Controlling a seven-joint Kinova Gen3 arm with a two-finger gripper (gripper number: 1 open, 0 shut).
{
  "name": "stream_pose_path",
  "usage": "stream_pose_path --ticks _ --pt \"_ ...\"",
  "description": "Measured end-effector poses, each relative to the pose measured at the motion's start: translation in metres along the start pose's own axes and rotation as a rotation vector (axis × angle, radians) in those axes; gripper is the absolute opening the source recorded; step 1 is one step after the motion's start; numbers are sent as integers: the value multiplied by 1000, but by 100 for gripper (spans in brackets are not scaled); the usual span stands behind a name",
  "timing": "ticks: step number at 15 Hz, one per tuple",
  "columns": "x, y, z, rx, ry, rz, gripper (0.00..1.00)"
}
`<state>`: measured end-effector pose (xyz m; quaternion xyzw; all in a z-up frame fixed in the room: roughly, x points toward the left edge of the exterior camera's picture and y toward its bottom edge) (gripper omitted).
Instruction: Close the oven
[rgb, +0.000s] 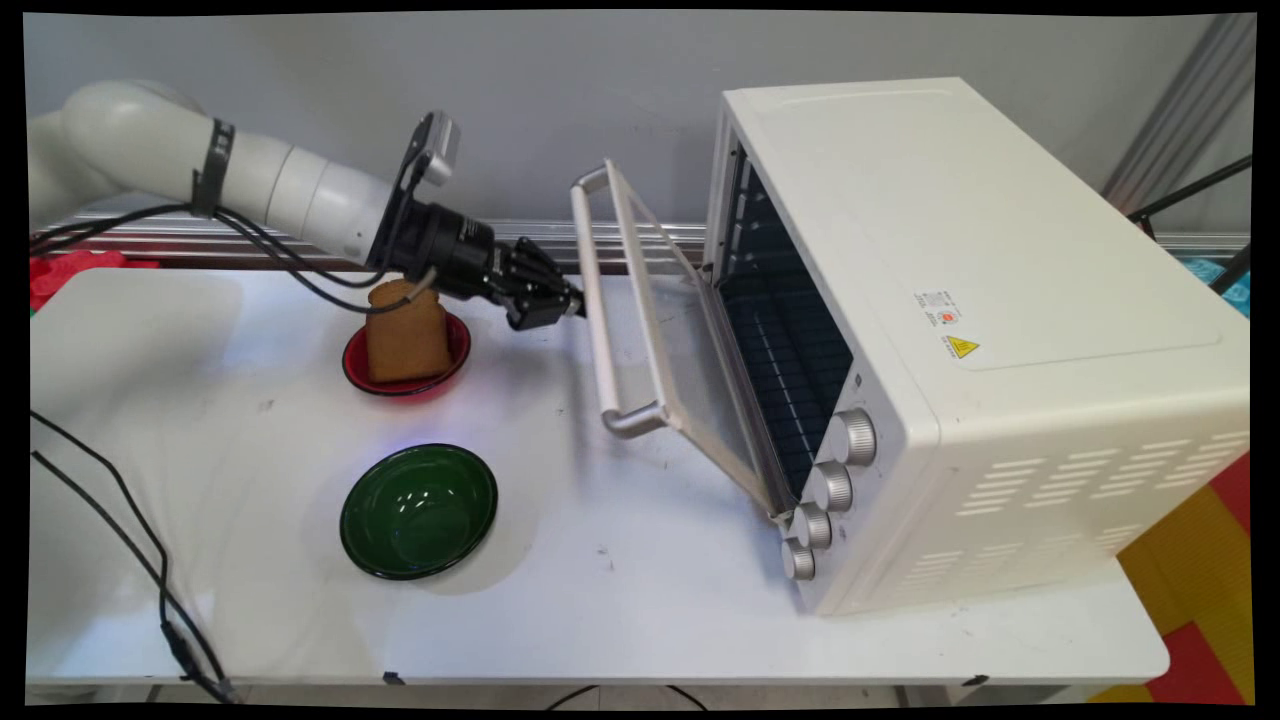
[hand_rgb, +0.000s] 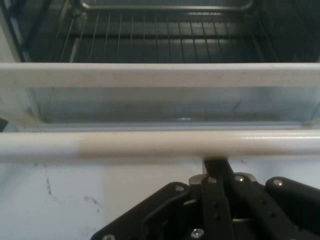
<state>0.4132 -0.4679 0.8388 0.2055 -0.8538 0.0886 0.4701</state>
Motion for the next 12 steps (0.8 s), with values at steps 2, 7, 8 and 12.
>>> stream_pose_path --ticks 2,7,8,12 --pt "8 1 -2 1 14 -2 0" --pt "18 1 -3 2 28 -7 0" --pt "19 1 -3 3 30 -8 0" --pt "23 1 -2 3 36 -7 0"
